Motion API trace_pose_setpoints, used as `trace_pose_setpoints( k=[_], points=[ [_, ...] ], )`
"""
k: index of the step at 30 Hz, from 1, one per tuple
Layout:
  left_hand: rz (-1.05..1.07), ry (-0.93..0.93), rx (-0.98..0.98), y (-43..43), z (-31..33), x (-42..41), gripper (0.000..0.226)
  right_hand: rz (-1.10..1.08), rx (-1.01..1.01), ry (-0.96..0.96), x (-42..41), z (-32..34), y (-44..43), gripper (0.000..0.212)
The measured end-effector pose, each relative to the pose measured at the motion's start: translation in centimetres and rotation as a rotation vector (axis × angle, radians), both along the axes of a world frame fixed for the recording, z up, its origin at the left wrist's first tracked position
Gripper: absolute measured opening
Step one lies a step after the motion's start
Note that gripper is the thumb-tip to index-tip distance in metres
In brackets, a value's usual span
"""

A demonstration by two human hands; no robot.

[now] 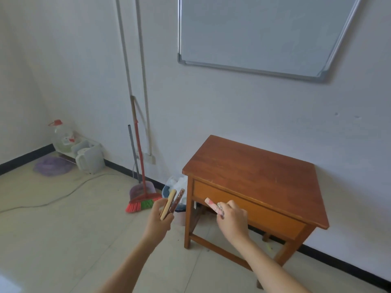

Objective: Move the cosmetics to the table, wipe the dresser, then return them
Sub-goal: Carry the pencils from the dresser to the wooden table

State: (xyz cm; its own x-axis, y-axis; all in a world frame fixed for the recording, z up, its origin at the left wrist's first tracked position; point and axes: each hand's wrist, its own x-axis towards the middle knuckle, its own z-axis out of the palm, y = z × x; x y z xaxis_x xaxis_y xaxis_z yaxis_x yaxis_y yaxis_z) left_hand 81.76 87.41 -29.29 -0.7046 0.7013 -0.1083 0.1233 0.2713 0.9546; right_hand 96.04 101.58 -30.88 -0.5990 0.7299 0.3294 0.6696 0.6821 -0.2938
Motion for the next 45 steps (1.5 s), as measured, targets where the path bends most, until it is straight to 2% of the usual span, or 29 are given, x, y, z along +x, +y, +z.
trace_pose_setpoints(
  k=[4, 12, 16, 18, 21, 24, 27, 30, 34, 38, 45],
  points=[
    [-0.038, -0.005, 0.012, 7.1, -0.4, -5.1, 0.034, -0.078, -0.048, -0.031, -3.7, 0.7, 5.7, 0.030],
    [-0.181, 0.034, -0.026, 20.7, 0.0, -14.2, 0.033, -0.287, -0.047, 0.055, -9.8, 2.2, 16.8, 0.021],
    [-0.239, 0.042, -0.077, 25.8, -2.0, -15.8, 0.034, -0.377, -0.126, 0.014, -11.2, 0.6, 19.1, 0.033],
    [-0.259, 0.054, -0.127, 28.5, -3.0, -16.6, 0.035, -0.391, -0.116, 0.004, -11.7, -0.9, 21.4, 0.034],
    [-0.250, 0.104, -0.192, 31.5, -3.6, -17.6, 0.036, -0.419, -0.167, 0.030, -12.2, -1.3, 24.4, 0.020],
    [-0.234, 0.182, -0.313, 35.9, -5.8, -19.5, 0.038, -0.440, -0.171, 0.063, -13.8, -2.0, 29.0, 0.019],
    [-0.239, 0.234, -0.380, 39.5, -4.7, -20.1, 0.037, -0.389, -0.194, 0.079, -15.8, -2.5, 33.9, 0.017],
    [-0.236, 0.138, -0.385, 42.7, -4.6, -20.9, 0.038, -0.355, -0.244, 0.051, -18.1, -3.1, 37.6, 0.018],
    [-0.191, 0.196, -0.469, 45.4, -6.3, -22.7, 0.039, -0.358, -0.273, 0.049, -20.5, -5.1, 40.4, 0.012],
    [-0.218, 0.125, -0.516, 48.3, -10.2, -24.4, 0.042, -0.349, -0.305, -0.047, -21.4, -5.9, 42.5, 0.020],
    [-0.301, 0.049, -0.392, 52.7, -7.1, -24.0, 0.043, -0.485, -0.322, -0.061, -24.0, -5.6, 44.1, 0.014]
  ],
)
